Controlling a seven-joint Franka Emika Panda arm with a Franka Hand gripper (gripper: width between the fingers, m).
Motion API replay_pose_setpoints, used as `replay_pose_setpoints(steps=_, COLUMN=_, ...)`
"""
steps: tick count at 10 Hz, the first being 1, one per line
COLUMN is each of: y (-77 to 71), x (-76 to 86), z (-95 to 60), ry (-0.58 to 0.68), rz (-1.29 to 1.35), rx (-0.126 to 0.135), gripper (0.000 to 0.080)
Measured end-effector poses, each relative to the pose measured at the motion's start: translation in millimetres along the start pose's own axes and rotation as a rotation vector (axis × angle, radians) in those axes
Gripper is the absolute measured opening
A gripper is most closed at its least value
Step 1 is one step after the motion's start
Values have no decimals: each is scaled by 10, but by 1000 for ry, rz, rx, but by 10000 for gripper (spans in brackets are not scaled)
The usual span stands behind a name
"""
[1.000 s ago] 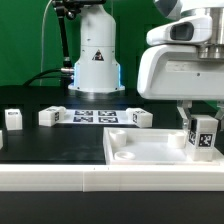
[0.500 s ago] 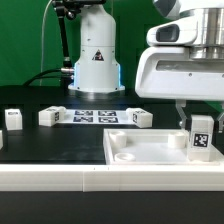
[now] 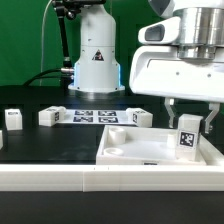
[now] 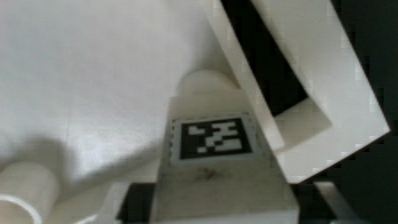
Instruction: Assemble one leg
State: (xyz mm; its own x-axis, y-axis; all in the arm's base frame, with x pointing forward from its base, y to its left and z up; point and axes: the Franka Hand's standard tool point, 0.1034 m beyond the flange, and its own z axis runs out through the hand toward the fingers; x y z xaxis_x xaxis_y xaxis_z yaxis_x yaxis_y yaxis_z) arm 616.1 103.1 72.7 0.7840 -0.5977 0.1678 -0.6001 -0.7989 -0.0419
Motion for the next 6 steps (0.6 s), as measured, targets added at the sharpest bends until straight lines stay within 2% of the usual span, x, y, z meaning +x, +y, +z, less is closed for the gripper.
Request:
replay_pose_setpoints(steps=2, y=56, x=35, z=1, ry=5, rz=38, rx=-10, gripper=302)
replay_pose_setpoints(steps=3, y=52, x=31, z=1, ry=5, rz=38, rx=-9, gripper=376)
replay_pose_setpoints(steps=4, y=51, x=31, z=2, ry=5, rz=38, rx=-9, gripper=376)
replay_pose_setpoints(steps=5, y=51, x=31, z=2, ry=5, rz=38, rx=-9, gripper=571)
replay_pose_setpoints(steps=6, y=51, x=31, z=2, ry=5, rz=38, rx=-9, gripper=625)
